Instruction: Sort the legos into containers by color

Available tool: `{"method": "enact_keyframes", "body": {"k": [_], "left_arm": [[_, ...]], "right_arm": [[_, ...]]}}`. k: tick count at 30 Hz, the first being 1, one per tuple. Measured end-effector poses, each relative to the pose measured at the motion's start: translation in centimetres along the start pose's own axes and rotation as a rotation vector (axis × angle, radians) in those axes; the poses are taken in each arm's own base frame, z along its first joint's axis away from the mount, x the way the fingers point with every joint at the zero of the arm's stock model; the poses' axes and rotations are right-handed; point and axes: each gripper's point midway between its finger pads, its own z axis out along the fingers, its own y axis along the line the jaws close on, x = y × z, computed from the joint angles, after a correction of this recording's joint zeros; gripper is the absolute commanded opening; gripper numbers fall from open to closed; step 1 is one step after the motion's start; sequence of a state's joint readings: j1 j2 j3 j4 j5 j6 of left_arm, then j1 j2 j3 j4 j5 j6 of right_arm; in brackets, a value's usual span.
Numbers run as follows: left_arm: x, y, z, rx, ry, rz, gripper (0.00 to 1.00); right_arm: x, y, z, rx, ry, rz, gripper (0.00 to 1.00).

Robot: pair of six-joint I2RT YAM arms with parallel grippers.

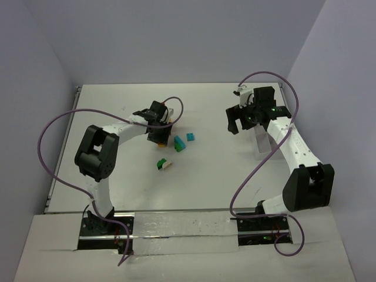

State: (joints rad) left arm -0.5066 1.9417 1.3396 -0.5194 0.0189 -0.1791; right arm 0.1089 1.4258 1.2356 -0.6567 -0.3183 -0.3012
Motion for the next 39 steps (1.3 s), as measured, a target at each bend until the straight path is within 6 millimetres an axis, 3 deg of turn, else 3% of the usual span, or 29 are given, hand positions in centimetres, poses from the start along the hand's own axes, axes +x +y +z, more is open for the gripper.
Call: {"method": "enact_keyframes", "body": {"k": [5,8,14,16,19,23,26,33,39], "left_arm": [[0.2,0.4,0.3,-0.027,0.006,0.005,0.40],[0.1,0.5,0.3,-0.032,0.004,0.007,0.25],[0.1,-0.1,-0.2,0.014,-0.020,0.033,0.15],[0.6,-1.0,-1.7,0.078,-0.041,0.051,0.13],[-0.1,-3.3,-6.1,0.209,-0.154,0.103,0.11],[-3.1,-6.7,-12.8,0.353,-0.344,0.192,0.11],[-4.3,-8.7,-15.0,0.428,-0.405,0.242,0.11],[-2.8,-11.1,-14.5,0.506,-0.352,0.297,0.10],[-2.0,-13.0,-14.8,0.544,-0.342,0.342,0.08]], "right_arm": [[-0.2,0.8,0.0,-0.039,-0.011,0.026,1.00],[-0.6,2.0,0.0,-0.101,-0.026,0.070,1.00],[-2.0,5.2,-0.2,-0.268,-0.069,0.205,1.00],[-2.5,6.2,0.0,-0.331,-0.071,0.254,1.00],[-3.2,7.9,0.5,-0.446,-0.066,0.349,1.00],[-4.2,10.1,0.7,-0.570,-0.052,0.433,1.00],[-4.9,11.9,0.5,-0.660,-0.039,0.470,1.00],[-6.3,15.3,-0.7,-0.797,-0.039,0.453,0.98],[-6.6,17.0,0.2,-0.839,0.000,0.437,0.86]]}}
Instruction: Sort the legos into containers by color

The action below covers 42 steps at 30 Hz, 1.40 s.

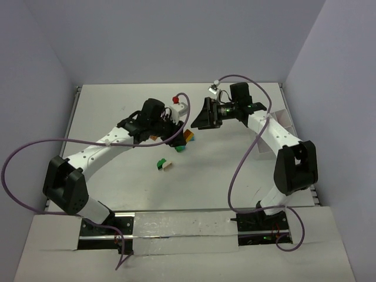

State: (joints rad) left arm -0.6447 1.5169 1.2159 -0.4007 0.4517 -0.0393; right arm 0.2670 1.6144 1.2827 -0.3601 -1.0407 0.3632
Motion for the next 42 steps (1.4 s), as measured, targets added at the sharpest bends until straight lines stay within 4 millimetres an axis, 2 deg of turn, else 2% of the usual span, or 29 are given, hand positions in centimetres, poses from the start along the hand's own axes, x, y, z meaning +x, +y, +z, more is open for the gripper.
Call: {"method": "enact_keyframes", "body": {"k": [8,12,17,19,21,22,23,24,28,29,31,33,36,38,41,42], "left_arm": [[-0.3,-1.9,0.5,0.019,0.002,0.038,0.08],[-0.3,-1.6,0.5,-0.003,0.002,0.040,0.07],[-0.4,-1.0,0.5,-0.038,-0.001,0.041,0.07],[-0.5,-0.7,0.5,-0.053,-0.002,0.041,0.07],[-0.5,-0.6,0.5,-0.061,-0.002,0.041,0.19],[-0.5,-0.5,0.5,-0.063,-0.002,0.041,0.29],[-0.4,-0.5,0.5,-0.065,0.001,0.041,0.42],[-0.4,-0.5,0.5,-0.066,0.002,0.041,0.51],[-0.4,-0.5,0.5,-0.071,0.002,0.040,0.76],[-0.4,-0.4,0.5,-0.073,0.002,0.040,0.94],[-0.5,-0.3,0.4,-0.079,-0.001,0.039,0.99],[-0.5,-0.2,0.4,-0.086,-0.001,0.043,0.99],[-0.6,0.2,0.3,-0.106,-0.005,0.042,0.99],[-0.7,0.6,0.1,-0.123,-0.009,0.040,0.99],[-0.9,1.6,-0.3,-0.156,-0.017,0.030,0.99],[-1.0,2.0,-0.5,-0.171,-0.019,0.025,0.99]], "right_arm": [[1.3,-1.4,2.0,0.009,0.074,0.053,0.64],[1.9,-1.0,2.5,0.002,0.096,0.045,0.53],[2.5,-0.8,2.5,-0.003,0.115,0.041,0.50],[2.7,-0.8,2.6,-0.003,0.122,0.039,0.41],[2.9,-0.8,2.6,-0.003,0.128,0.036,0.24],[3.0,-0.8,2.6,-0.003,0.131,0.036,0.16],[3.0,-0.8,2.6,-0.003,0.132,0.032,0.05],[3.0,-0.8,2.6,0.003,0.133,0.032,0.00],[2.6,-1.0,2.2,0.027,0.131,0.008,0.00],[2.5,-1.1,2.1,0.031,0.128,0.001,0.00],[2.1,-1.3,1.6,0.046,0.118,-0.010,0.00],[1.4,-2.0,0.6,0.080,0.099,-0.018,0.00],[-0.4,-3.7,-2.2,0.169,0.041,-0.032,0.00],[-2.1,-5.4,-5.1,0.264,-0.023,-0.048,0.00],[-4.6,-8.3,-11.0,0.462,-0.131,-0.090,0.00],[-5.3,-9.5,-13.5,0.561,-0.166,-0.113,0.00]]}}
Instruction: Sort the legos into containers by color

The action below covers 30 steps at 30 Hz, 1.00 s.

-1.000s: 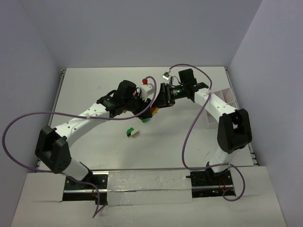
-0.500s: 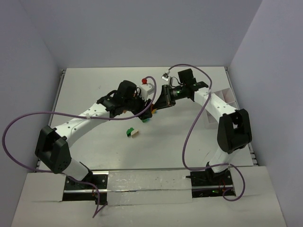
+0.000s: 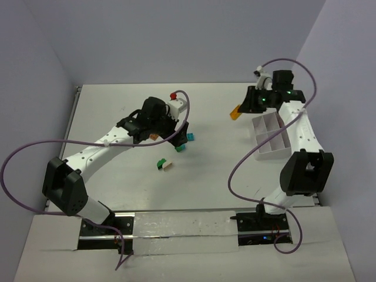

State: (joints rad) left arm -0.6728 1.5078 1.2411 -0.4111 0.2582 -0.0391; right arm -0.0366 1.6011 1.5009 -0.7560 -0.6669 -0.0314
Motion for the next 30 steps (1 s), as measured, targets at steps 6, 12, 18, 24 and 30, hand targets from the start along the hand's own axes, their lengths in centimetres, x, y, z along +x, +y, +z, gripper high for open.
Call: {"method": "enact_keyframes", "body": {"k": [6,12,18,24,30], "left_arm": [[-2.3,1.7,-0.4,-0.072,-0.046,-0.004,0.99],[-2.1,3.1,0.6,-0.102,-0.033,-0.029,0.99],[-0.9,5.2,1.8,-0.144,0.009,-0.090,0.99],[-2.1,6.7,1.9,-0.225,-0.013,-0.146,0.99],[-2.2,8.0,2.7,-0.291,-0.009,-0.203,0.99]], "right_arm": [[-2.0,-7.5,-6.8,0.458,-0.073,-0.142,0.00],[-1.7,-11.6,-9.2,0.685,-0.019,-0.199,0.00],[-0.6,-14.7,-8.5,0.772,0.072,-0.199,0.00],[0.5,-16.7,-7.2,0.802,0.145,-0.190,0.00],[0.4,-17.6,-6.9,0.826,0.151,-0.200,0.00]]}}
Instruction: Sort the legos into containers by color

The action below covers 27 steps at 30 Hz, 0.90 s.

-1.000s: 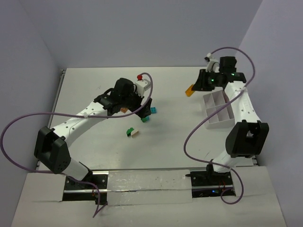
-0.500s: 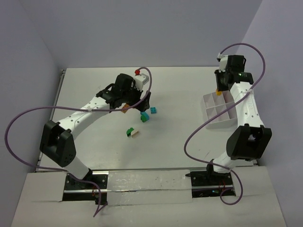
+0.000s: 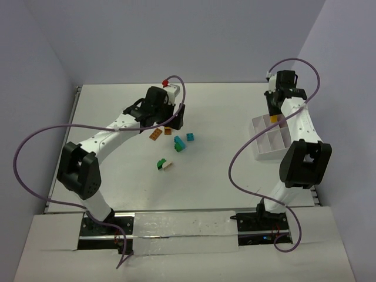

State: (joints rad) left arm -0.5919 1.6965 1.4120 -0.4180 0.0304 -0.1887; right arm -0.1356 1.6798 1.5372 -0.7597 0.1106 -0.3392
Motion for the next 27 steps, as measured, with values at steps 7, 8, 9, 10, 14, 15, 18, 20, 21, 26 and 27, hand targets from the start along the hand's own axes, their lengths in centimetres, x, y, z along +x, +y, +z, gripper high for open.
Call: {"method": "enact_keyframes", "body": {"k": [7,8,9,10,14,15,18,20,21,26,27], "left_arm": [[0.6,1.2,0.7,-0.057,0.026,-0.027,0.99],[0.5,1.4,0.8,-0.062,0.026,-0.032,0.99],[0.5,1.5,0.9,-0.066,0.026,-0.038,0.99],[0.5,1.7,0.9,-0.069,0.027,-0.044,0.99],[0.6,2.4,1.1,-0.085,0.034,-0.063,0.99],[0.6,2.6,1.1,-0.088,0.036,-0.067,0.99],[0.6,3.1,1.2,-0.096,0.042,-0.076,0.99],[0.7,3.3,1.3,-0.100,0.047,-0.079,0.99],[0.8,3.4,1.3,-0.102,0.049,-0.081,0.99],[0.7,4.1,1.2,-0.112,0.046,-0.105,0.99],[0.7,4.3,1.2,-0.116,0.046,-0.113,0.99]], "right_arm": [[0.0,-0.1,0.6,0.004,0.004,-0.012,0.05],[0.0,-0.1,0.7,0.005,0.005,-0.014,0.05],[0.0,-0.1,0.7,0.005,0.004,-0.016,0.06],[-0.1,-0.1,0.7,0.005,0.004,-0.018,0.07],[-0.1,-0.1,0.8,0.005,0.002,-0.020,0.22],[0.0,-0.1,0.8,0.005,0.003,-0.021,0.28],[0.1,0.0,1.0,0.004,0.006,-0.022,0.53],[0.1,0.0,1.1,0.004,0.007,-0.025,0.66],[0.1,0.0,1.1,0.004,0.008,-0.027,0.69],[0.0,0.3,1.1,-0.002,0.006,-0.023,0.90],[0.0,0.5,1.1,-0.006,0.005,-0.020,0.96]]}}
